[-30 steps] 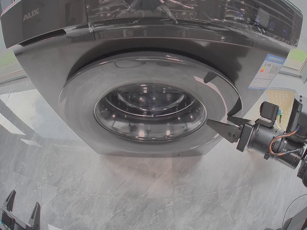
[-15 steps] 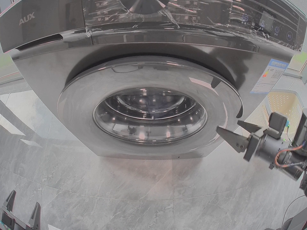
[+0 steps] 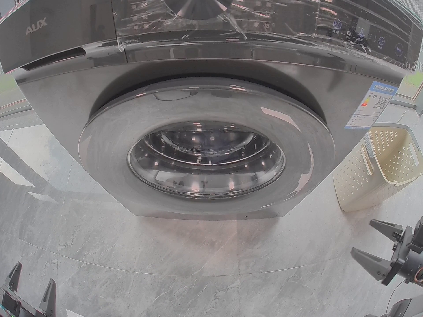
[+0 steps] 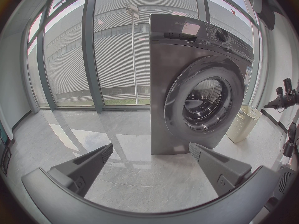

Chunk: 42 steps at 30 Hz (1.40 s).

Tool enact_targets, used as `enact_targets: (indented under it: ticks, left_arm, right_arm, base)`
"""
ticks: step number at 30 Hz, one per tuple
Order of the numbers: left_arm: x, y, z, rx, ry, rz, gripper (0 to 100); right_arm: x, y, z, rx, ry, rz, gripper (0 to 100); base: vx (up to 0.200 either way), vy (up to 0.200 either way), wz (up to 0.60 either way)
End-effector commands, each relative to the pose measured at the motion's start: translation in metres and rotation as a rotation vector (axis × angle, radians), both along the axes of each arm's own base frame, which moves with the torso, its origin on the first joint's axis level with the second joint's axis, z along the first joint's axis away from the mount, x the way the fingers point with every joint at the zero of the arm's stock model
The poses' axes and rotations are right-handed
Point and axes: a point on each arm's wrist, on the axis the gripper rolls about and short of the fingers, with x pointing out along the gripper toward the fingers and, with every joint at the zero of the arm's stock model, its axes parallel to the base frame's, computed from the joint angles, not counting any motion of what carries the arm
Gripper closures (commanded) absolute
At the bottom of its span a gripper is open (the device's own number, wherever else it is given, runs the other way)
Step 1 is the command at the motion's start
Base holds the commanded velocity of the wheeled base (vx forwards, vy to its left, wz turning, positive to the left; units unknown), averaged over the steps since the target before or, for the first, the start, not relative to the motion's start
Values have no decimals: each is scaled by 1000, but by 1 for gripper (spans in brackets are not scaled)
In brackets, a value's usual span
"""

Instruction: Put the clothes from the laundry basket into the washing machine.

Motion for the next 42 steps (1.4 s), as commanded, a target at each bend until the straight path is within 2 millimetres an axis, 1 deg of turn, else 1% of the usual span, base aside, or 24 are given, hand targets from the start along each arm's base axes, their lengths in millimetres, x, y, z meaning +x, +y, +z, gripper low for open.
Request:
enact_targets:
  ticks: [1,3,4,6,10,14,17,21,23,26,29,33,35,39,42]
  left_arm:
    - [0,0,-5,-1,4,-1,0]
    - [0,0,-5,-4,6,-2,0]
    - [0,0,-5,-4,6,-2,0]
    - [0,0,-5,-9,6,-18,0]
    - [0,0,-5,-9,6,-18,0]
    - [0,0,-5,-9,6,-18,0]
    - [0,0,-5,-9,6,-19,0]
    - [0,0,-5,-9,6,-18,0]
    - [0,0,-5,-9,6,-18,0]
    - [0,0,-5,-10,6,-18,0]
    - [0,0,-5,-9,6,-18,0]
    - [0,0,-5,-9,6,-19,0]
    - [0,0,-5,-9,6,-18,0]
    - [0,0,-5,-9,6,-18,0]
    - [0,0,-5,-13,6,-18,0]
  right_arm:
    - [-55,-43,-20,23,-149,-268,0]
    - [-66,-47,-24,5,-174,-341,0]
    - [-68,-47,-25,4,-177,-354,0]
    - [-80,-49,-36,-3,-196,-430,0]
    - [-90,-49,-47,-3,-219,-498,0]
    - [-93,-48,-55,-19,-229,-555,0]
    - [-95,-48,-62,-38,-204,-559,0]
    - [-95,-49,-63,-37,-187,-604,0]
    - [-95,-52,-63,-37,-181,-723,0]
    - [-95,-53,-63,-40,-177,-804,0]
    - [-95,-53,-64,-41,-170,-787,0]
    - [-94,-49,-71,-115,-124,-611,0]
    - [-94,-49,-70,-124,-137,-604,0]
    - [-94,-50,-71,-96,-124,-651,0]
    - [-94,-49,-70,-154,-146,-612,0]
  base:
    - [0,0,0]
    - [0,0,0]
    - [0,0,0]
    - [0,0,0]
    - [0,0,0]
    - [0,0,0]
    - [0,0,0]
    - [0,0,0]
    - [0,0,0]
    - [0,0,0]
    - [0,0,0]
    - [0,0,0]
    - [0,0,0]
    - [0,0,0]
    - [0,0,0]
